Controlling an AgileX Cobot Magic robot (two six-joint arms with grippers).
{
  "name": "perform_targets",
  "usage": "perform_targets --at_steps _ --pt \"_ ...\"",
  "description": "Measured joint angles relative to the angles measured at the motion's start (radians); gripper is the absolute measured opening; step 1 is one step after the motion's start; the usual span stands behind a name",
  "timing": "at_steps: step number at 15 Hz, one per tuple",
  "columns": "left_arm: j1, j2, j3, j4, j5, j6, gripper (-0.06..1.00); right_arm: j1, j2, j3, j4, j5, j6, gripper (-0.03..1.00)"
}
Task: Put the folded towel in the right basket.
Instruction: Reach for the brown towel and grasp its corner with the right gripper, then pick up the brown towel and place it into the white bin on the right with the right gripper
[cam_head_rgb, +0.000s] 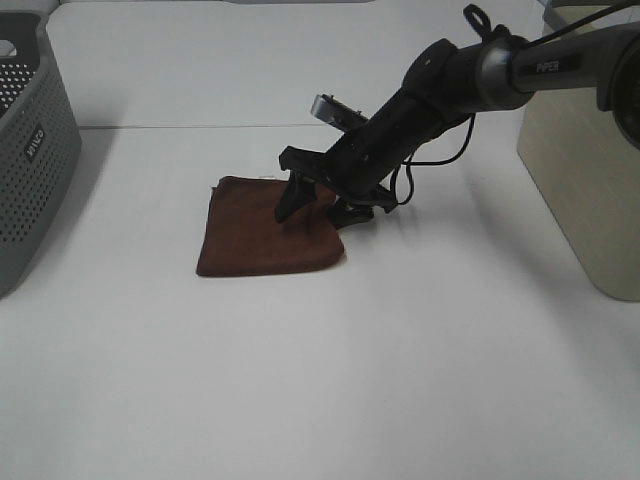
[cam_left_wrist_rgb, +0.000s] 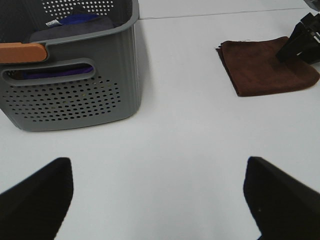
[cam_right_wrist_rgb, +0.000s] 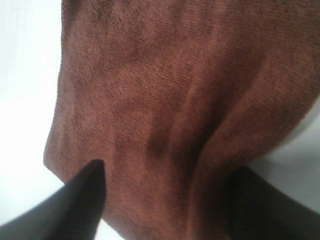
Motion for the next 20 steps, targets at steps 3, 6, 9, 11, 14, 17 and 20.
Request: perform_targets --at_steps 3,6,9,11,14,17,20 --pt "0.0 0.0 0.0 0.0 0.0 0.0 0.88 0.011 0.01 0.0 -0.026 -0.033 0.029 0.08" --pt "0.0 0.0 0.0 0.0 0.0 0.0 0.88 0.01 0.002 0.0 -0.071 -0.024 0.034 0.01" --pt "0.0 0.0 0.0 0.0 0.0 0.0 0.88 0.01 -0.162 0.0 -0.222 0.066 0.08 0.01" --pt "0.0 0.0 0.0 0.0 0.0 0.0 0.88 0.01 -0.264 0.0 -0.34 0.134 0.13 0.01" --pt "0.0 0.0 0.0 0.0 0.0 0.0 0.88 0.01 -0.391 0.0 -0.489 0.232 0.194 0.01" --pt "0.0 0.0 0.0 0.0 0.0 0.0 0.88 0.01 -0.508 0.0 -0.62 0.322 0.23 0.01" --pt "0.0 0.0 0.0 0.0 0.0 0.0 0.88 0.006 -0.613 0.0 -0.762 0.39 0.268 0.01"
